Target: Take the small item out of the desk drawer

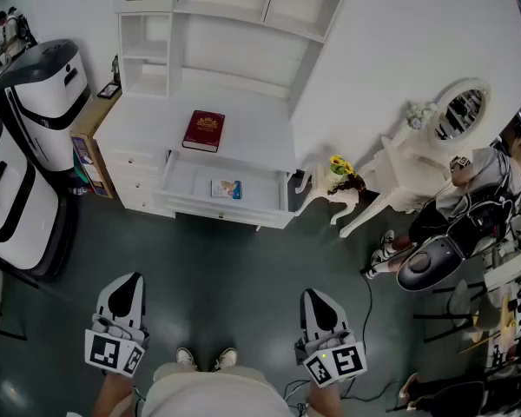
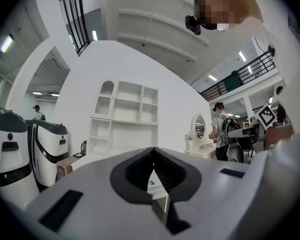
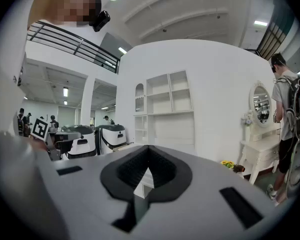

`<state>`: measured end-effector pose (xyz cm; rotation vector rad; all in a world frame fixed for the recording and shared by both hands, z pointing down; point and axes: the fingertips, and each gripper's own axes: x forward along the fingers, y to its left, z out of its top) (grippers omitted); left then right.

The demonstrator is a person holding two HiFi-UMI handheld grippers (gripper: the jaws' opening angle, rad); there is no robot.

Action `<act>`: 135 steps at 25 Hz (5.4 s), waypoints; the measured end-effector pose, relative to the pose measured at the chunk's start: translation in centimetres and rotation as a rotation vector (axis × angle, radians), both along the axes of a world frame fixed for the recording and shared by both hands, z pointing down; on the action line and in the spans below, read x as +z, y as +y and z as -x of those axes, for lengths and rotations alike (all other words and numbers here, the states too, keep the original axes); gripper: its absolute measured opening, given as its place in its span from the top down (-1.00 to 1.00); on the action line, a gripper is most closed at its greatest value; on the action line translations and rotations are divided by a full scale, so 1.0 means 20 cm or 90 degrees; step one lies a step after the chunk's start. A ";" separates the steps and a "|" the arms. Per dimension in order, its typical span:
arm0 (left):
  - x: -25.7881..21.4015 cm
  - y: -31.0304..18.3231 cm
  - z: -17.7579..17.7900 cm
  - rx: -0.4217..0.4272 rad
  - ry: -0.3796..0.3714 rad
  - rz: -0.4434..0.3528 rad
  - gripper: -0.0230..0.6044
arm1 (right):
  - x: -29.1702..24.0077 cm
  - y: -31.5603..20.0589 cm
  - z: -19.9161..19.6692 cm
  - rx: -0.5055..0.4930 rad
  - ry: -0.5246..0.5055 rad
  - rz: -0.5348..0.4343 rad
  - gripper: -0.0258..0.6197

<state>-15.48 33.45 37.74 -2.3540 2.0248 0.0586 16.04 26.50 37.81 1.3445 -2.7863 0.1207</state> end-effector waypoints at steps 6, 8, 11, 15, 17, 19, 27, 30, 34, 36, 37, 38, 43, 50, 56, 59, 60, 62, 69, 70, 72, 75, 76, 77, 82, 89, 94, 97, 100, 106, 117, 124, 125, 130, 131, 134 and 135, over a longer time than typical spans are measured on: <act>0.01 0.04 -0.07 -0.007 0.006 0.009 0.88 | -0.02 0.00 -0.09 0.004 -0.013 -0.008 0.89; 0.01 0.04 -0.09 -0.008 0.003 0.007 0.88 | -0.02 0.00 -0.09 0.000 -0.015 -0.011 0.89; -0.01 0.03 -0.10 -0.010 0.001 0.004 0.88 | -0.02 -0.01 -0.09 -0.009 -0.017 -0.015 0.89; -0.03 0.03 -0.10 -0.019 0.000 -0.001 0.88 | -0.04 -0.02 -0.09 -0.029 -0.035 -0.010 0.89; -0.03 0.02 -0.11 -0.021 0.004 -0.003 0.87 | -0.05 -0.02 -0.10 -0.043 -0.064 -0.010 0.89; -0.03 0.02 -0.12 -0.020 0.008 -0.006 0.87 | -0.05 -0.03 -0.11 -0.051 -0.074 -0.012 0.89; -0.02 -0.02 -0.20 -0.045 -0.007 -0.001 0.29 | -0.05 -0.09 -0.21 -0.065 -0.071 -0.018 0.89; -0.02 -0.03 -0.23 -0.068 -0.013 -0.001 -0.11 | -0.04 -0.11 -0.26 -0.072 -0.073 -0.019 0.89; -0.01 -0.04 -0.30 -0.086 -0.022 -0.005 -0.51 | -0.02 -0.14 -0.33 -0.081 -0.083 -0.019 0.89; 0.02 -0.04 -0.33 -0.080 -0.021 0.000 -0.62 | 0.01 -0.15 -0.35 -0.083 -0.091 -0.012 0.89; 0.03 -0.04 -0.35 -0.075 -0.022 0.003 -0.65 | 0.02 -0.15 -0.36 -0.084 -0.094 -0.009 0.89; 0.05 -0.04 -0.36 -0.072 -0.025 0.009 -0.67 | 0.03 -0.15 -0.37 -0.084 -0.097 -0.006 0.89; 0.08 -0.08 -0.38 -0.074 -0.020 0.041 -0.69 | 0.07 -0.18 -0.37 -0.086 -0.101 0.005 0.89; 0.26 -0.34 -0.40 -0.038 0.015 0.063 -0.69 | 0.17 -0.31 -0.36 -0.065 -0.063 0.038 0.89; 0.31 -0.67 -0.29 -0.010 0.030 0.071 -0.69 | 0.20 -0.60 -0.21 -0.050 -0.041 0.051 0.89; 0.36 -0.85 -0.15 -0.005 0.041 0.084 -0.69 | 0.19 -0.78 -0.03 -0.055 -0.032 0.047 0.89; 0.38 -0.91 -0.10 -0.002 0.049 0.094 -0.69 | 0.18 -0.84 0.02 -0.054 -0.030 0.049 0.89; 0.39 -1.05 -0.01 0.011 0.056 0.103 -0.69 | 0.16 -0.96 0.14 -0.050 -0.024 0.054 0.89; 0.39 -1.52 0.23 0.085 0.066 0.102 -0.69 | 0.11 -1.33 0.52 -0.025 -0.001 0.049 0.89; 0.39 -1.57 0.25 0.096 0.067 0.103 -0.69 | 0.10 -1.36 0.56 -0.023 0.001 0.049 0.89; 0.41 -1.66 0.28 0.118 0.067 0.108 -0.69 | 0.08 -1.42 0.63 -0.015 0.006 0.050 0.89; 0.42 -1.77 0.30 0.145 0.074 0.110 -0.69 | 0.08 -1.47 0.65 0.004 0.020 0.058 0.89; 0.42 -1.80 0.30 0.151 0.077 0.109 -0.69 | 0.09 -1.49 0.64 0.012 0.022 0.061 0.89; 0.42 -1.82 0.30 0.156 0.079 0.109 -0.69 | 0.09 -1.51 0.64 0.018 0.024 0.062 0.89; 0.46 -1.93 0.24 0.177 0.086 0.121 -0.69 | 0.08 -1.62 0.62 0.031 0.022 0.060 0.89; 0.48 -2.08 0.17 0.165 0.061 0.136 -0.69 | 0.11 -1.82 0.56 0.014 -0.005 0.057 0.89; 0.54 -2.21 0.11 0.158 0.046 0.158 -0.69 | 0.09 -1.99 0.49 0.003 -0.024 0.055 0.89; 0.63 -2.31 0.06 0.186 0.026 0.184 -0.69 | 0.09 -2.06 0.45 0.004 -0.028 0.054 0.89; 0.77 -2.43 -0.01 0.230 -0.017 0.225 -0.69 | 0.10 -2.11 0.37 0.018 -0.032 0.055 0.89; 1.09 -2.58 -0.13 0.289 -0.104 0.309 -0.69 | 0.11 -2.15 0.16 0.066 -0.035 0.066 0.89; 1.65 -2.72 -0.35 0.422 -0.231 0.445 -0.69 | 0.19 -2.11 -0.06 0.134 -0.014 0.093 0.89; 1.90 -2.77 -0.36 0.434 -0.251 0.511 -0.68 | 0.24 -2.07 -0.13 0.161 -0.001 0.114 0.89; 1.93 -2.78 -0.36 0.440 -0.258 0.519 -0.69 | 0.25 -2.06 -0.14 0.163 0.001 0.117 0.89; 2.05 -2.80 -0.38 0.462 -0.309 0.552 -0.69 | 0.26 -2.04 -0.17 0.173 0.016 0.128 0.89; 2.07 -2.81 -0.39 0.465 -0.317 0.557 -0.69 | 0.26 -2.04 -0.17 0.174 0.019 0.130 0.89; 2.11 -2.83 -0.41 0.479 -0.328 0.564 -0.68 | 0.27 -2.04 -0.18 0.178 0.027 0.134 0.89; 2.13 -2.84 -0.42 0.484 -0.330 0.566 -0.68 | 0.27 -2.04 -0.18 0.179 0.029 0.136 0.89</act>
